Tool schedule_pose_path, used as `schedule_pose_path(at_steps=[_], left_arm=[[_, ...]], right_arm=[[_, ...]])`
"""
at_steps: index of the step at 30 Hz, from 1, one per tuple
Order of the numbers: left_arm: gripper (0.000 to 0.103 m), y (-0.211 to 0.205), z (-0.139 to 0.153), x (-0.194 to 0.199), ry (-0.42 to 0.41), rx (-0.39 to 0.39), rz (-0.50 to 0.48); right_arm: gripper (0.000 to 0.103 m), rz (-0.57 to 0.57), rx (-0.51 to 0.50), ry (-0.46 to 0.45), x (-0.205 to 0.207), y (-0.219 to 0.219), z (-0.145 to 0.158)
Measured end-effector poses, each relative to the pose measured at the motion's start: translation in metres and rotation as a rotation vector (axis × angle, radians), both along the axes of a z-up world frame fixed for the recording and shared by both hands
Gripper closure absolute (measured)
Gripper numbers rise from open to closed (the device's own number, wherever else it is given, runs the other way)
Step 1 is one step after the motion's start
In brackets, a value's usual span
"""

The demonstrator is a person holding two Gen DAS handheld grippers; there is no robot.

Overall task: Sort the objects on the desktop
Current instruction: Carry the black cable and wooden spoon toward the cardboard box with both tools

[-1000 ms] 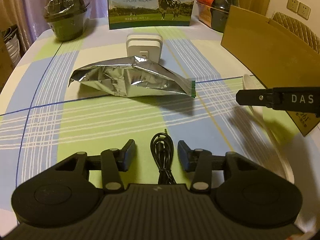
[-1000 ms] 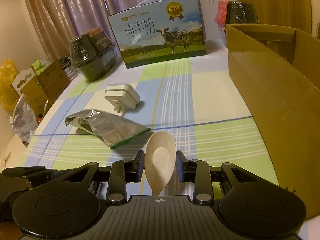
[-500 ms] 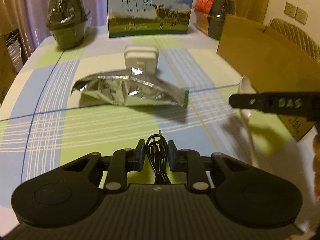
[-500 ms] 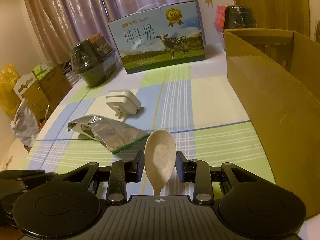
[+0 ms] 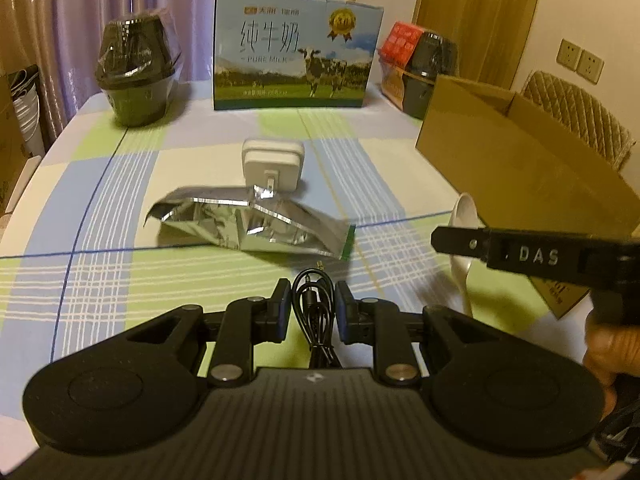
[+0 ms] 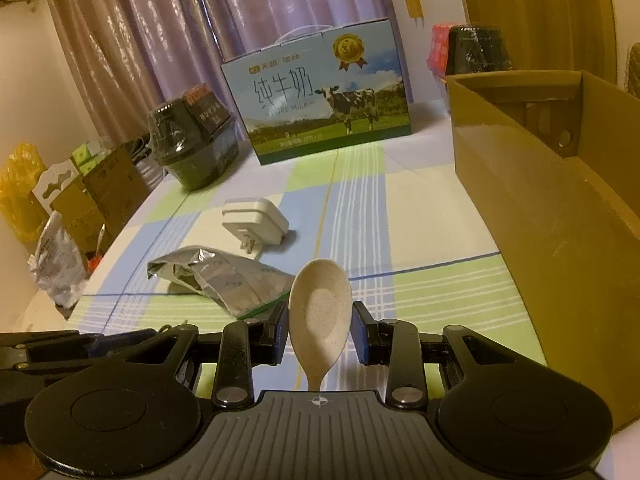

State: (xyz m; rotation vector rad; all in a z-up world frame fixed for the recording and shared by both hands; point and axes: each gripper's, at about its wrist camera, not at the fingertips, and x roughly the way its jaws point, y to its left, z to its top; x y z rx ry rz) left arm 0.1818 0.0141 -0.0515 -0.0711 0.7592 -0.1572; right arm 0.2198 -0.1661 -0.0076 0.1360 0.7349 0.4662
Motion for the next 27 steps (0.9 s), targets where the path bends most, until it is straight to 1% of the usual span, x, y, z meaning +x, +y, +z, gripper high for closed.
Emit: schedule_pose_path(at_steps=[6, 12, 16, 21, 23, 27], left_arm=[[0.085, -0.005, 0.012, 0.000, -0.020, -0.022, 0.002], [0.085, -0.021, 0.028, -0.002, -0.050, -0.022, -0.022], [0.085, -0.032, 0.037, -0.001, -0.051, -0.027, -0.034], [0.085, -0.048, 0.051, -0.003, -0.060, -0.027, -0.053], [0.085, -0.055, 0.058, -0.006, -0.066, -0.040, -0.062], [0.085, -0.070, 0.074, -0.012, -0.084, -0.040, -0.081]], right_arm=[[0.073, -0.016, 0.013, -0.023, -0.006, -0.006, 0.013], [0.073, -0.033, 0.025, -0.048, -0.012, -0.014, 0.032], [0.073, -0.042, 0.018, -0.067, -0.015, -0.023, 0.046], [0.073, -0.058, 0.022, -0.092, -0.019, -0.042, 0.068], [0.073, -0.063, 0.023, -0.105, -0.021, -0.050, 0.079], [0.073, -0.066, 0.022, -0.138, -0.026, -0.063, 0.102]])
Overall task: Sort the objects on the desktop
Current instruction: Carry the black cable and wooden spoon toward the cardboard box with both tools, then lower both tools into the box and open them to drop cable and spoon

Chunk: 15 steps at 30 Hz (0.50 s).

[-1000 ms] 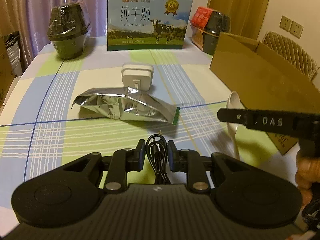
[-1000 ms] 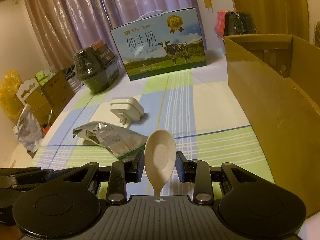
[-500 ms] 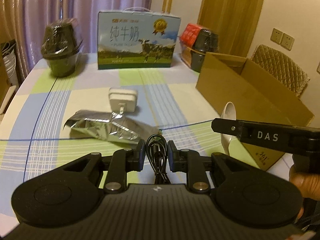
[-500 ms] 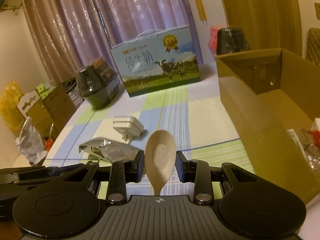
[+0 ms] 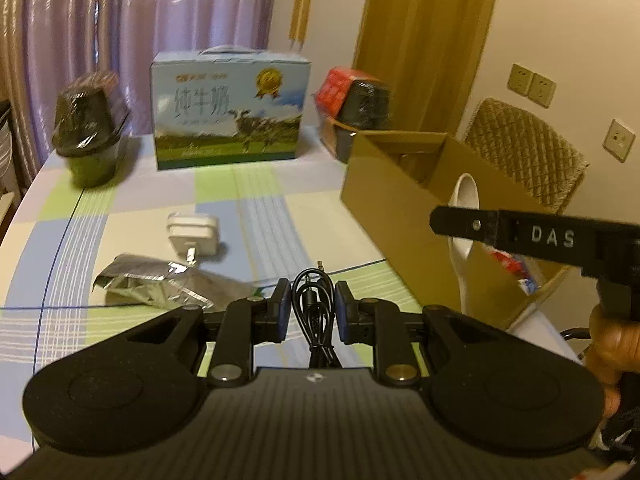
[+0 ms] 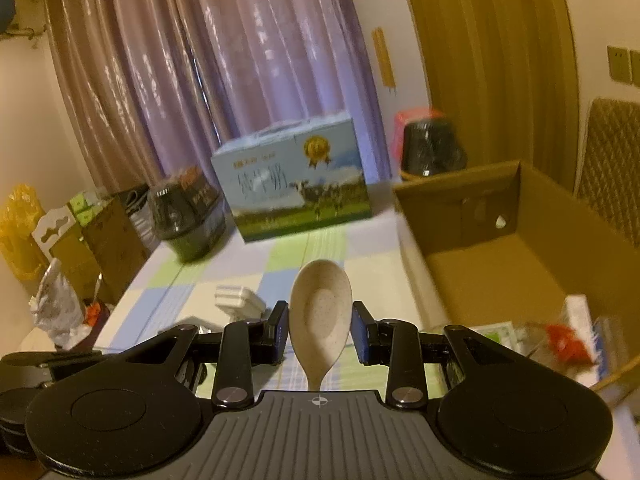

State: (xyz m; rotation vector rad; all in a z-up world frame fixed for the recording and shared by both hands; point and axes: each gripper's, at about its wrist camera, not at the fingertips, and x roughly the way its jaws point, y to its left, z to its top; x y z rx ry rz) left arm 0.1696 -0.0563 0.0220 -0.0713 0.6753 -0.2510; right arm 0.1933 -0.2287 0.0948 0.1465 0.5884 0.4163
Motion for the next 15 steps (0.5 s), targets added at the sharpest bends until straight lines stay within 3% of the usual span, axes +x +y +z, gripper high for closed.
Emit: schedule_pose_path(at_steps=[15], left_arm=[[0.085, -0.051, 0.063, -0.027, -0.056, 0.004, -0.072]], right_arm=[[0.073, -0.042, -0.012, -0.060, -0.024, -0.068, 0.066]])
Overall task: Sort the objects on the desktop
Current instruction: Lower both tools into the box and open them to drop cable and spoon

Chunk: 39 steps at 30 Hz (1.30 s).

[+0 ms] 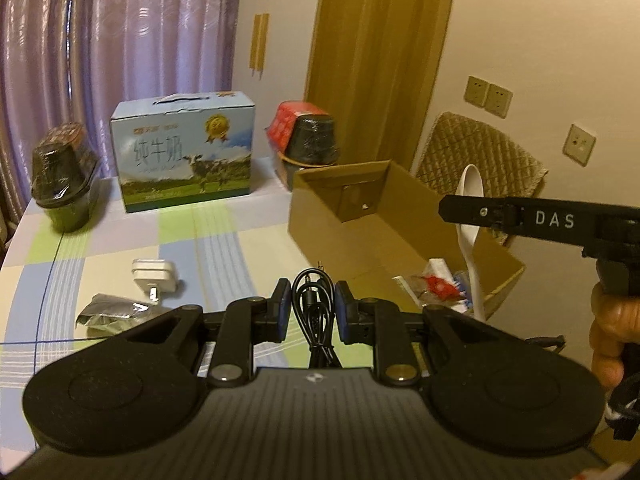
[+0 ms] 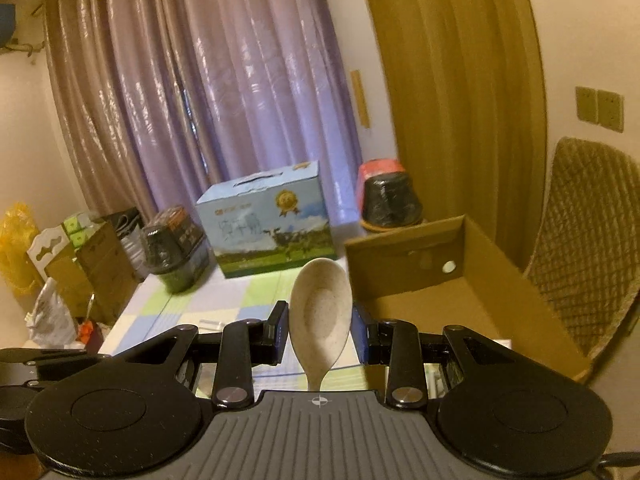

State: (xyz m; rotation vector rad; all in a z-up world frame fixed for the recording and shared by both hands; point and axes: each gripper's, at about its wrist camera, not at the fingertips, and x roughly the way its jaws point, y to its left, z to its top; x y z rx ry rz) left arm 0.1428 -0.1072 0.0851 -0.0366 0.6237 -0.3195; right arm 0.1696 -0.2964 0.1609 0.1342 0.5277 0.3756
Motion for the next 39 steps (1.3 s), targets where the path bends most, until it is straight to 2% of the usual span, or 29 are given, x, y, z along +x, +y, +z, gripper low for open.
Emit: schedule_pose_path(at_steps=[10, 17, 27, 39], left_arm=[[0.085, -0.032, 0.023, 0.005, -0.027, 0.004, -0.047], [0.085, -0.076, 0.027, 0.033, -0.029, -0.032, -0.092], [0.085, -0.131, 0.002, 0.087, 0.014, -0.083, -0.145], [0.085, -0.151, -0.029, 0.117, 0.048, -0.064, -0.150]], right_arm=[[0.073, -0.028, -0.034, -0.040, 0.010, -0.035, 0.023], [0.073, -0.067, -0.038, -0.038, 0.034, -0.072, 0.024], [0.073, -0.076, -0.075, -0.015, 0.078, -0.104, 0.007], [0.073, -0.064, -0.094, 0.017, 0.114, -0.113, -0.024]])
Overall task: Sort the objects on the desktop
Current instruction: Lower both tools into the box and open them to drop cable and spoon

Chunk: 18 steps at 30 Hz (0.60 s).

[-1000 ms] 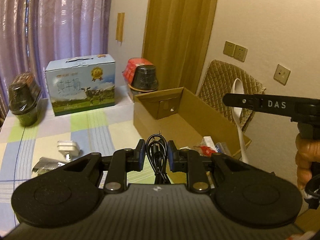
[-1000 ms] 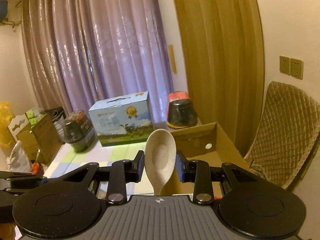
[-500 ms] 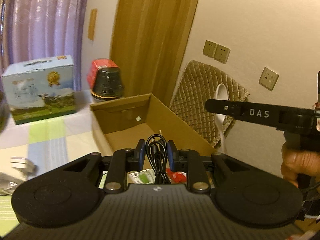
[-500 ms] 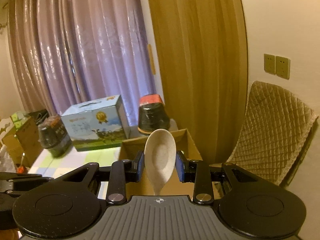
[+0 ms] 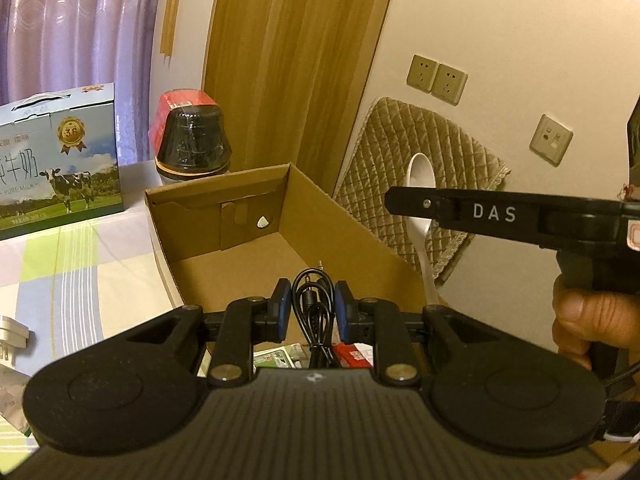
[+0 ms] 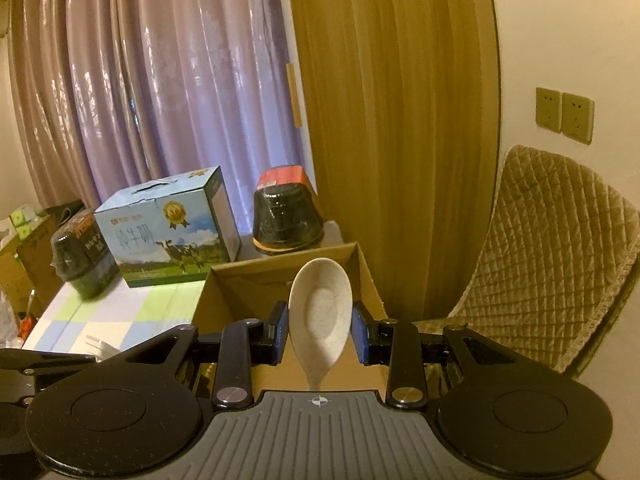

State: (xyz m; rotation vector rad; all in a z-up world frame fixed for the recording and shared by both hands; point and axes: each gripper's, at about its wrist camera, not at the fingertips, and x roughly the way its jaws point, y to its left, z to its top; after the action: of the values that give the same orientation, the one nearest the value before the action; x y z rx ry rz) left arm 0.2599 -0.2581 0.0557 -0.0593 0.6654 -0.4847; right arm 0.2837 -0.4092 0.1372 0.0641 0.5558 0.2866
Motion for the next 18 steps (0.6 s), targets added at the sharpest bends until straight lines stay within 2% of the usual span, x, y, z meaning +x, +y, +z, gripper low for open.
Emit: schedule_pose_path(at_steps=[3, 4, 6, 14, 18], left_arm=[[0.083, -0.002, -0.004, 0.006, 0.007, -0.007, 0.008], [0.072, -0.002, -0.004, 0.008, 0.009, -0.009, 0.019], [0.060, 0.000, -0.004, 0.010, 0.003, -0.006, 0.038], [0.059, 0.020, -0.001, 0.003, -0.006, 0.001, 0.067], [0.055, 0.028, -0.002, -0.001, -0.003, 0.003, 0.080]], right_arm=[[0.073, 0.007, -0.004, 0.007, 0.004, 0.001, -0.006], [0.073, 0.009, -0.003, 0.011, 0.005, 0.001, -0.008], [0.073, 0.009, -0.003, 0.017, 0.007, 0.000, -0.010], [0.073, 0.023, -0.003, 0.031, 0.007, 0.002, -0.016], [0.073, 0.042, 0.002, 0.024, 0.007, 0.009, -0.014]])
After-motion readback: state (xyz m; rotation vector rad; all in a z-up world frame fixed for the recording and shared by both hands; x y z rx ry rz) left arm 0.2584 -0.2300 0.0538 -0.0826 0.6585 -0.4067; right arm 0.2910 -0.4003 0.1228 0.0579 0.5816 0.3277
